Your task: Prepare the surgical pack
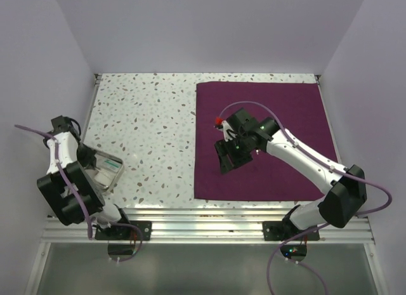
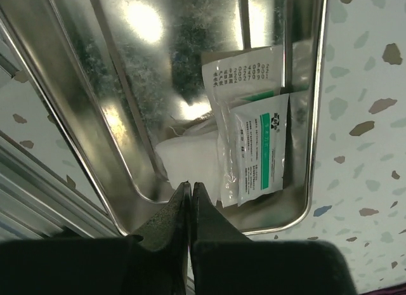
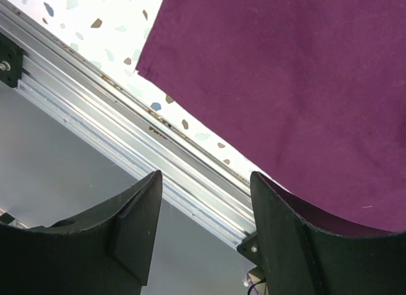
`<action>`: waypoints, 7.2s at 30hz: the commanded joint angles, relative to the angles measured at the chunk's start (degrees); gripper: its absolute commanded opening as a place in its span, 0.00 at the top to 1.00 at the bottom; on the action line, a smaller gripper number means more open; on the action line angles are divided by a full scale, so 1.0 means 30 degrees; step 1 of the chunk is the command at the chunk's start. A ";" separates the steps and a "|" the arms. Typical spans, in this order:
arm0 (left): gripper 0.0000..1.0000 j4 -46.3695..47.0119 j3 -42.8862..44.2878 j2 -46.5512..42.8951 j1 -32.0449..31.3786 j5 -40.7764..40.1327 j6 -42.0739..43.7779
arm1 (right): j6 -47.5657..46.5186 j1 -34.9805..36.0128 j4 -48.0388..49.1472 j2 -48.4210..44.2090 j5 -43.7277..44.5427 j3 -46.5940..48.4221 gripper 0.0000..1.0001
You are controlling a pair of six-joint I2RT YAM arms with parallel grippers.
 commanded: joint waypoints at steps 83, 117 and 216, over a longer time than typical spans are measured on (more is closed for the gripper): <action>0.39 0.9408 -0.0455 -0.0775 -1.2383 1.3476 -0.5730 | -0.1867 -0.8379 -0.0748 0.8524 0.3438 0.7364 1.00; 1.00 0.2274 -0.0396 -0.4229 -1.1796 0.4664 -0.4871 | -0.0078 -0.0494 -0.0515 0.3658 -0.0080 0.5401 0.32; 0.49 1.7558 -0.1597 -0.2445 -1.9061 1.3097 -1.0103 | 0.2438 -0.2578 0.5840 0.0817 -0.5030 0.1564 1.00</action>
